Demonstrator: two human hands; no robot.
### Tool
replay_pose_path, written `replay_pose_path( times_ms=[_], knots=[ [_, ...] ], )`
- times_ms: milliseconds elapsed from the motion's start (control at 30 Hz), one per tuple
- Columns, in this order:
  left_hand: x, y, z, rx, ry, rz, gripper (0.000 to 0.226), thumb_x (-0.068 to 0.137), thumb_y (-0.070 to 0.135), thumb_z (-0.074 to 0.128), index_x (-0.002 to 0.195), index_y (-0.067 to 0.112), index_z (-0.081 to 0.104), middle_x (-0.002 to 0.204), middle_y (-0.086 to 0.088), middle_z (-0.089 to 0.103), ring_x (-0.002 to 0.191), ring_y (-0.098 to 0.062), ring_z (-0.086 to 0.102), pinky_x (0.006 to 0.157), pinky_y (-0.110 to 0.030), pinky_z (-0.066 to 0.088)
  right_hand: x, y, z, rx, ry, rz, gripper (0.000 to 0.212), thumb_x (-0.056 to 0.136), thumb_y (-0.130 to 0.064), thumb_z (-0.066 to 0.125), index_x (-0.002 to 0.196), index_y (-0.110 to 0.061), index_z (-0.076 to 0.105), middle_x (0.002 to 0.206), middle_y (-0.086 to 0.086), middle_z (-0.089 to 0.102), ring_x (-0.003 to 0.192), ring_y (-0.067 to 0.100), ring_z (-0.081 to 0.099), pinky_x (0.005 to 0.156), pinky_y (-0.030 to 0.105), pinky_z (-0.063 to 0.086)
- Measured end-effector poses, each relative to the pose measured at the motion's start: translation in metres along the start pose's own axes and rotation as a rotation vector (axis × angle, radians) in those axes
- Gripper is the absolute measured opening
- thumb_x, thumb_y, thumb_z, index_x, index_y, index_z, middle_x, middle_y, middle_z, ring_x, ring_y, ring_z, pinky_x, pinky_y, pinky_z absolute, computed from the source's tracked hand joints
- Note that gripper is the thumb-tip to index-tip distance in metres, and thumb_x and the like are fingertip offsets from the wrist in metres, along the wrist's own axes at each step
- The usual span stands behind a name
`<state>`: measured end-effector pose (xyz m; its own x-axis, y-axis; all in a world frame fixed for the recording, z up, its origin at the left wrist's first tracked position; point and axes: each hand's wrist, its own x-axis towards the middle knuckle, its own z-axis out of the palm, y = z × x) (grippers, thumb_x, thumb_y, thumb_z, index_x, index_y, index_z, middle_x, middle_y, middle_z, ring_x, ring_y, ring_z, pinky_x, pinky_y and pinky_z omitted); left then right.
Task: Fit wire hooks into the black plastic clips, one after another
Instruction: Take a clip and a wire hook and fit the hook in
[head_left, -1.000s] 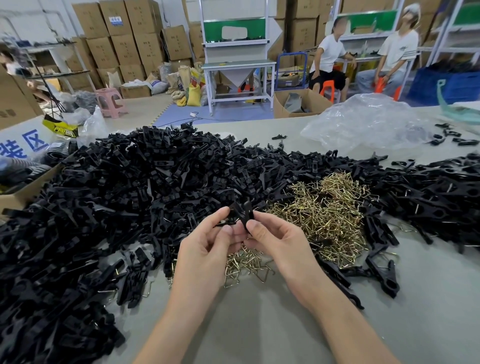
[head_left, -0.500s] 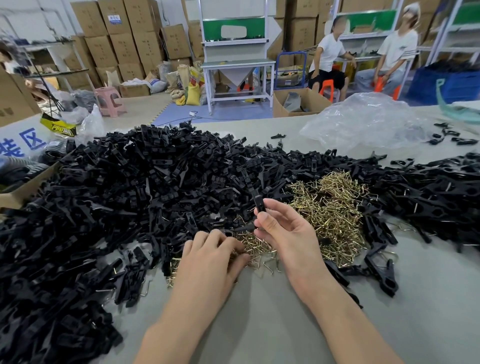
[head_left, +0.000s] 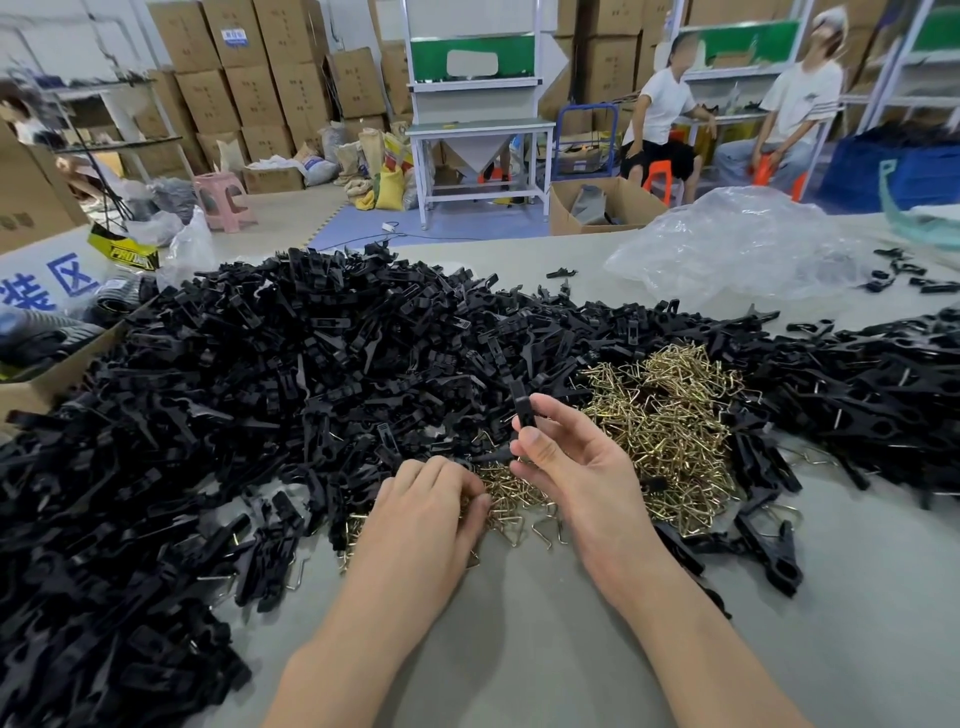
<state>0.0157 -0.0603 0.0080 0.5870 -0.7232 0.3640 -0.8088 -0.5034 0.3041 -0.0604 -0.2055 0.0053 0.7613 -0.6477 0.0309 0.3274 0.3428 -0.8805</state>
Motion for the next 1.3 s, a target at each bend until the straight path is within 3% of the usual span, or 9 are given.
replay_pose_path(
  times_ms=[67, 167, 333, 467, 567, 767, 967, 1100, 1300],
  knots=[
    [0.001, 0.000, 0.000, -0.024, -0.018, -0.009, 0.015, 0.100, 0.037, 0.050, 0.099, 0.026, 0.059, 0.098, 0.017, 0.058, 0.098, -0.012, 0.049, 0.088, -0.032, 0.041, 0.000, 0.001, -0.001, 0.000, -0.010, -0.001, 0.037, 0.070, -0.020, 0.081, 0.106, -0.027, 0.079, 0.101, -0.004, 0.074, 0.095, 0.017, 0.073, 0.081, 0.026, 0.059],
    [-0.001, 0.002, -0.002, -0.227, 0.044, -0.113, 0.011, 0.100, 0.042, 0.043, 0.094, 0.036, 0.049, 0.081, 0.023, 0.051, 0.081, -0.002, 0.047, 0.070, -0.023, 0.035, 0.000, 0.002, -0.003, -0.064, -0.040, -0.009, 0.032, 0.082, -0.011, 0.078, 0.109, -0.029, 0.078, 0.108, -0.008, 0.075, 0.101, 0.016, 0.073, 0.086, 0.026, 0.058],
    [0.004, 0.001, -0.003, -0.643, 0.183, -0.310, 0.018, 0.100, 0.028, 0.055, 0.089, 0.041, 0.061, 0.068, 0.004, 0.067, 0.053, -0.006, 0.053, 0.053, -0.014, 0.041, -0.002, 0.003, -0.003, -0.217, -0.146, -0.048, 0.039, 0.091, -0.004, 0.070, 0.123, -0.025, 0.070, 0.117, -0.010, 0.074, 0.114, 0.006, 0.067, 0.094, 0.016, 0.052],
    [0.008, -0.003, -0.007, -0.948, 0.171, -0.400, 0.030, 0.101, 0.008, 0.055, 0.098, 0.033, 0.073, 0.082, 0.004, 0.076, 0.076, -0.017, 0.072, 0.071, -0.019, 0.056, -0.004, 0.003, -0.001, -0.326, -0.164, -0.100, 0.044, 0.091, 0.005, 0.067, 0.117, -0.031, 0.072, 0.115, -0.011, 0.074, 0.111, 0.002, 0.066, 0.093, 0.012, 0.049],
    [0.011, -0.002, -0.009, -1.111, 0.143, -0.434, 0.023, 0.098, 0.004, 0.058, 0.109, 0.020, 0.069, 0.092, -0.001, 0.078, 0.084, -0.018, 0.074, 0.078, -0.023, 0.059, -0.005, 0.005, 0.002, -0.442, -0.172, -0.164, 0.048, 0.091, 0.005, 0.067, 0.110, -0.039, 0.073, 0.114, -0.015, 0.069, 0.110, 0.001, 0.064, 0.095, 0.015, 0.049],
    [0.011, -0.005, -0.010, -1.264, 0.150, -0.552, 0.013, 0.095, 0.010, 0.064, 0.106, 0.013, 0.071, 0.094, -0.007, 0.078, 0.082, -0.015, 0.072, 0.071, -0.022, 0.060, -0.009, 0.010, 0.003, -0.584, -0.201, -0.209, 0.044, 0.093, 0.001, 0.066, 0.120, -0.033, 0.072, 0.110, -0.020, 0.061, 0.114, 0.007, 0.063, 0.104, 0.028, 0.050],
    [0.011, -0.004, -0.007, -1.339, 0.103, -0.646, 0.014, 0.089, 0.016, 0.070, 0.102, 0.014, 0.076, 0.091, -0.005, 0.073, 0.071, -0.006, 0.063, 0.063, -0.020, 0.056, -0.010, 0.009, 0.004, -0.626, -0.200, -0.247, 0.044, 0.093, 0.002, 0.066, 0.120, -0.033, 0.071, 0.113, -0.020, 0.061, 0.112, 0.006, 0.064, 0.103, 0.028, 0.051],
    [0.010, -0.005, -0.007, -1.258, 0.118, -0.668, 0.008, 0.089, 0.022, 0.073, 0.094, 0.021, 0.079, 0.079, 0.000, 0.071, 0.065, -0.008, 0.060, 0.067, -0.025, 0.053, -0.011, 0.009, 0.004, -0.740, -0.203, -0.318, 0.045, 0.094, -0.002, 0.067, 0.119, -0.039, 0.069, 0.115, -0.022, 0.059, 0.108, 0.006, 0.064, 0.098, 0.027, 0.052],
    [0.009, -0.002, -0.008, -1.098, 0.164, -0.621, 0.007, 0.089, 0.025, 0.074, 0.085, 0.030, 0.079, 0.069, 0.008, 0.071, 0.059, -0.002, 0.060, 0.054, -0.013, 0.048, -0.013, 0.007, 0.004, -0.806, -0.195, -0.374, 0.042, 0.093, -0.001, 0.068, 0.119, -0.034, 0.071, 0.114, -0.023, 0.059, 0.106, 0.003, 0.063, 0.096, 0.021, 0.051]
  ],
)
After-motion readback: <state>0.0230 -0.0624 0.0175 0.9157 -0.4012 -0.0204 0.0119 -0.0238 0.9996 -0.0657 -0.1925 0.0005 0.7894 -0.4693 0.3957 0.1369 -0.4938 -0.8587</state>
